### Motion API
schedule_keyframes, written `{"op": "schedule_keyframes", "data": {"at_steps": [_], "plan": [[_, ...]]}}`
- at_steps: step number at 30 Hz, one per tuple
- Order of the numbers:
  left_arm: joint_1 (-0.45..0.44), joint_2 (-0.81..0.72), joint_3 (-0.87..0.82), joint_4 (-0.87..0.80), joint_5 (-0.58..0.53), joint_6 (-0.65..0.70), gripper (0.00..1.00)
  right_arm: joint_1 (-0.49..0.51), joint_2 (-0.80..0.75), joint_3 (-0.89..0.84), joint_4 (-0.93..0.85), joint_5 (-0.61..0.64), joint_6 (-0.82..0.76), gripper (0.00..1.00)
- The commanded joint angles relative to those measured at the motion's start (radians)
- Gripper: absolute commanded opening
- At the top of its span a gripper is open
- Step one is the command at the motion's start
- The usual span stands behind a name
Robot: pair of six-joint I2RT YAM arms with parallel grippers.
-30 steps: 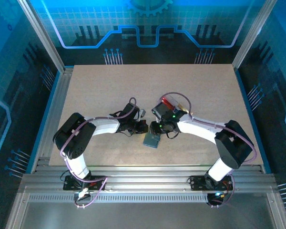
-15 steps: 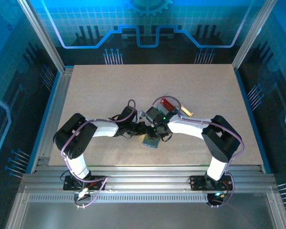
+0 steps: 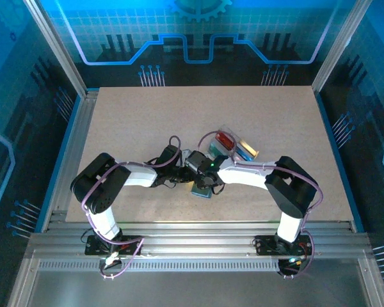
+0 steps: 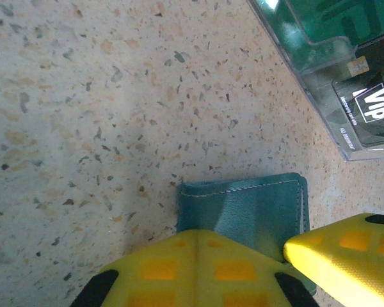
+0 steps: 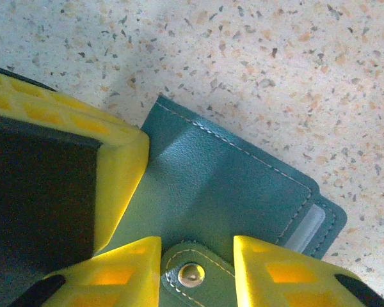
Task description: Put the credit cards into the card holder
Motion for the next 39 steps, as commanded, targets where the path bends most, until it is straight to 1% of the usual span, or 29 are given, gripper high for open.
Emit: {"op": "schedule_keyframes", "data": {"at_steps": [1,5,7,14,17,22,25,28,32,36,38,39], "plan": [[-0.033,0.017,-0.048,-0.139,0.005,-0.054,0.00,0.056,0.103,-0.059,-0.057,-0.061,0.011,0.26],[-0.040,0.021,-0.050,-0.154,-0.026,-0.059,0.00,0.063,0.085,-0.067,-0.089,-0.003,0.015,0.05],[-0.044,0.023,-0.053,-0.163,-0.050,-0.067,0.00,0.065,0.076,-0.063,-0.105,0.026,0.011,0.00],[-0.047,0.027,-0.091,-0.156,-0.122,-0.120,0.00,0.063,0.035,-0.064,-0.120,0.051,-0.013,0.00],[-0.048,0.023,-0.110,-0.149,-0.146,-0.140,0.00,0.055,-0.008,-0.097,-0.086,0.031,-0.019,0.00],[-0.048,0.010,-0.138,-0.132,-0.163,-0.165,0.00,0.007,-0.093,-0.170,-0.020,-0.019,-0.035,0.00],[-0.048,0.011,-0.147,-0.131,-0.171,-0.173,0.00,-0.008,-0.133,-0.187,-0.014,-0.025,-0.046,0.00],[-0.048,0.013,-0.156,-0.125,-0.180,-0.182,0.00,-0.034,-0.178,-0.203,0.022,-0.074,-0.062,0.00],[-0.049,0.020,-0.162,-0.119,-0.189,-0.195,0.00,-0.085,-0.240,-0.281,0.079,-0.153,-0.069,0.00],[-0.052,0.033,-0.162,-0.121,-0.200,-0.200,0.00,-0.155,-0.304,-0.356,0.155,-0.260,-0.070,0.00],[-0.052,0.029,-0.162,-0.121,-0.201,-0.201,0.00,-0.175,-0.331,-0.376,0.149,-0.249,-0.062,0.00],[-0.053,0.026,-0.161,-0.122,-0.199,-0.201,0.00,-0.180,-0.347,-0.386,0.130,-0.214,-0.046,0.00]]}}
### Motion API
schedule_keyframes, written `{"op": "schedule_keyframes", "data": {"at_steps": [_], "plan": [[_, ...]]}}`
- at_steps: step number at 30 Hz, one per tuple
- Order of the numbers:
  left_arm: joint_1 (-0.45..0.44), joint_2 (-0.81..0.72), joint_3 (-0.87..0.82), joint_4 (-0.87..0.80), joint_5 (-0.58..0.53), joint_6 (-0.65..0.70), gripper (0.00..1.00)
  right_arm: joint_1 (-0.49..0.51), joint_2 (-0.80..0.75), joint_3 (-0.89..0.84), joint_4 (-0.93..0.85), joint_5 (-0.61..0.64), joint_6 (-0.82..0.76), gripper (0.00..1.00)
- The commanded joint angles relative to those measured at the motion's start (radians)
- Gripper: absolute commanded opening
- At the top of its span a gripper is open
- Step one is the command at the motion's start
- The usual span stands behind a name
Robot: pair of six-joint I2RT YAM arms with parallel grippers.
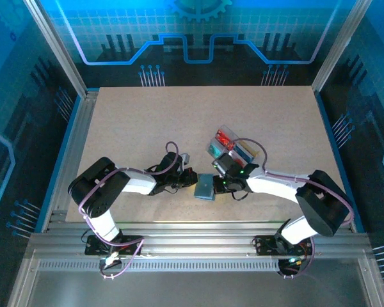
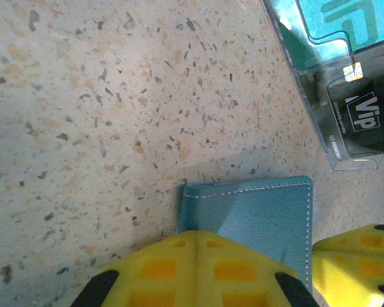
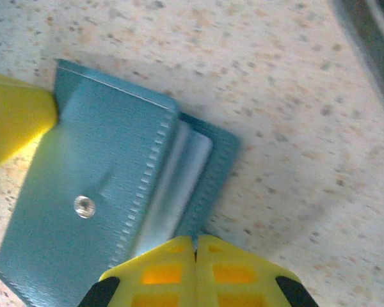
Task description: Put the credit cards into the card holder
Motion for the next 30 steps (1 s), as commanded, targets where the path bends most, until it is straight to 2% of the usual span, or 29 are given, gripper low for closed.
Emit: {"op": "schedule_keyframes", "data": {"at_steps": [1,5,7,12,14,17,21,24,27,30], "plan": [[0.000,0.060,-0.063,-0.242,-0.104,-0.008,0.00,-0.020,-0.048,-0.043,-0.061,0.021,0.031,0.00],[-0.001,0.039,-0.063,-0.235,-0.093,-0.005,0.00,-0.036,-0.084,-0.072,-0.138,0.159,0.112,0.00],[-0.006,0.029,-0.060,-0.233,-0.084,0.001,0.00,-0.026,-0.111,-0.069,-0.180,0.232,0.140,0.11],[-0.024,0.018,-0.063,-0.224,-0.094,-0.001,0.00,0.072,-0.161,0.029,-0.272,0.376,0.127,0.29],[-0.030,0.026,-0.062,-0.220,-0.096,-0.008,0.00,0.090,-0.156,0.078,-0.274,0.334,0.095,0.33],[-0.044,0.035,-0.059,-0.219,-0.104,-0.016,0.00,0.091,-0.146,0.120,-0.217,0.183,0.050,0.35],[-0.054,0.042,-0.062,-0.212,-0.110,-0.022,0.00,0.080,-0.132,0.137,-0.087,-0.035,0.042,0.17],[-0.057,0.042,-0.065,-0.208,-0.113,-0.025,0.00,0.061,-0.067,0.179,-0.053,-0.120,0.041,0.14],[-0.058,0.045,-0.065,-0.202,-0.113,-0.026,0.00,0.021,0.010,0.181,-0.013,-0.203,0.042,0.18],[-0.060,0.045,-0.065,-0.201,-0.114,-0.026,0.00,-0.012,0.070,0.170,0.005,-0.225,0.048,0.22]]}}
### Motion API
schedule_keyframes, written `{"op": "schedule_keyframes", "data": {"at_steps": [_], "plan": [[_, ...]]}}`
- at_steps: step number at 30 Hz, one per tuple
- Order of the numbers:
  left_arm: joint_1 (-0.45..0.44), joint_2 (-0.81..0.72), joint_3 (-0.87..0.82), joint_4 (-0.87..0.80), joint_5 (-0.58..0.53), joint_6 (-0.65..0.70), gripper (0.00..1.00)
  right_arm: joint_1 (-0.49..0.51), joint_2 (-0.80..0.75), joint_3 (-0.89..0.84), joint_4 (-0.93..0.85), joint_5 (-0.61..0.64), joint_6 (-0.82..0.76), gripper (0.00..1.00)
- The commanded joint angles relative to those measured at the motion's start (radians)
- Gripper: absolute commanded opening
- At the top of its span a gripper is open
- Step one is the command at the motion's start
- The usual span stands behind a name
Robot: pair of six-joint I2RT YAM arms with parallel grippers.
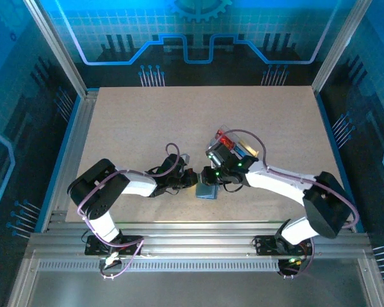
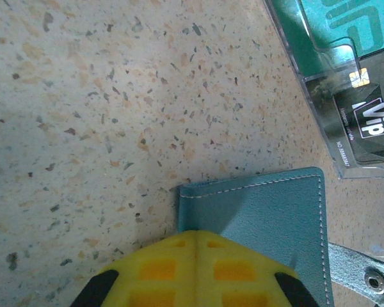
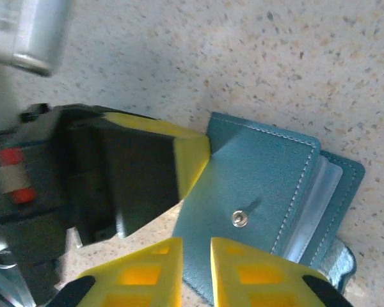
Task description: Put the credit cards into the card holder
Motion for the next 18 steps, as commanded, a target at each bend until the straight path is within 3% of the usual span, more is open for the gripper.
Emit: {"op": "schedule_keyframes", "data": {"at_steps": [1,10,18], "plan": [[-0.020,0.059,-0.059,-0.200,-0.039,-0.002,0.00,-0.036,0.058,-0.004,0.036,-0.090,-0.002,0.23],[-0.020,0.068,-0.069,-0.190,-0.042,-0.005,0.00,-0.061,0.088,-0.048,0.032,-0.081,0.016,0.34],[-0.021,0.072,-0.070,-0.187,-0.044,-0.006,0.00,-0.083,0.070,-0.072,-0.001,-0.047,0.029,0.35]]}}
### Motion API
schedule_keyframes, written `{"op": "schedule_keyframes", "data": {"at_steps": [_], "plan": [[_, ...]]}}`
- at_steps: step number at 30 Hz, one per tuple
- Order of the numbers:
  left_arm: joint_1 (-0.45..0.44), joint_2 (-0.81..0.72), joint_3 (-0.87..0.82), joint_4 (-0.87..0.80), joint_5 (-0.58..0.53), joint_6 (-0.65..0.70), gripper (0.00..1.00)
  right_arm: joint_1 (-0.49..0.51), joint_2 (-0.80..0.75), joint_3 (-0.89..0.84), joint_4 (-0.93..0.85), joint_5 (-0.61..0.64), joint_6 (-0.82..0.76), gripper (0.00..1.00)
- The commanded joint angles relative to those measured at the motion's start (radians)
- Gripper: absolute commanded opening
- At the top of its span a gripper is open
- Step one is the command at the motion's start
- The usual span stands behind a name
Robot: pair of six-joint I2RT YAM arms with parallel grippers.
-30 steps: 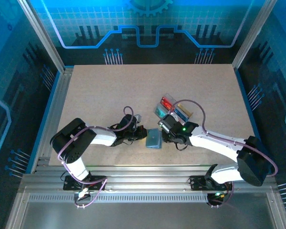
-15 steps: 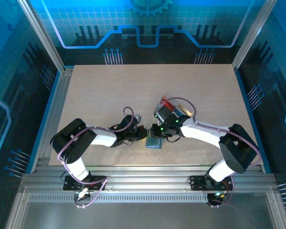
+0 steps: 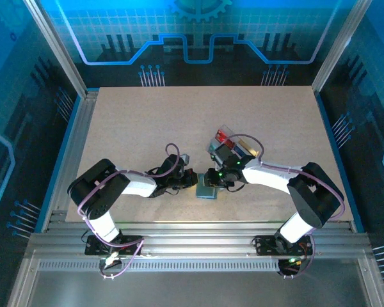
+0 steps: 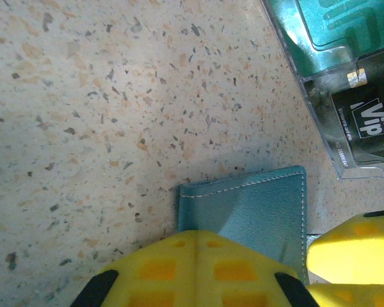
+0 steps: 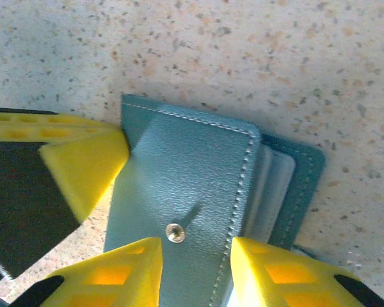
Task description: Put the credit cards into the card holder
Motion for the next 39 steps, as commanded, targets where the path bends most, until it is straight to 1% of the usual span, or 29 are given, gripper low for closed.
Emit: {"op": "schedule_keyframes", "data": {"at_steps": [1,3,7,10,12,15,17,24,33,39], "plan": [[-0.019,0.074,-0.061,-0.207,-0.042,-0.005,0.00,-0.015,-0.017,-0.019,-0.036,0.014,0.012,0.36],[-0.019,0.074,-0.063,-0.204,-0.042,-0.006,0.00,-0.015,-0.022,-0.023,-0.028,0.010,0.010,0.38],[-0.019,0.076,-0.064,-0.201,-0.040,-0.007,0.00,-0.014,-0.011,-0.022,-0.005,-0.022,0.008,0.38],[-0.019,0.078,-0.064,-0.200,-0.041,-0.007,0.00,-0.004,-0.017,-0.011,-0.005,-0.015,0.006,0.37],[-0.020,0.083,-0.064,-0.197,-0.040,-0.009,0.00,0.009,-0.027,0.005,-0.041,0.027,0.001,0.37],[-0.021,0.088,-0.068,-0.190,-0.039,-0.012,0.00,0.045,-0.042,0.056,-0.139,0.152,-0.009,0.38],[-0.020,0.089,-0.070,-0.186,-0.039,-0.013,0.00,0.060,-0.047,0.076,-0.168,0.185,-0.015,0.38],[-0.022,0.092,-0.075,-0.179,-0.039,-0.017,0.00,0.065,-0.027,0.082,-0.118,0.119,-0.024,0.38],[-0.023,0.096,-0.081,-0.169,-0.039,-0.020,0.00,0.056,0.016,0.086,-0.090,0.073,-0.026,0.37],[-0.023,0.103,-0.086,-0.158,-0.037,-0.023,0.00,0.056,0.014,0.085,-0.071,0.051,-0.026,0.35]]}}
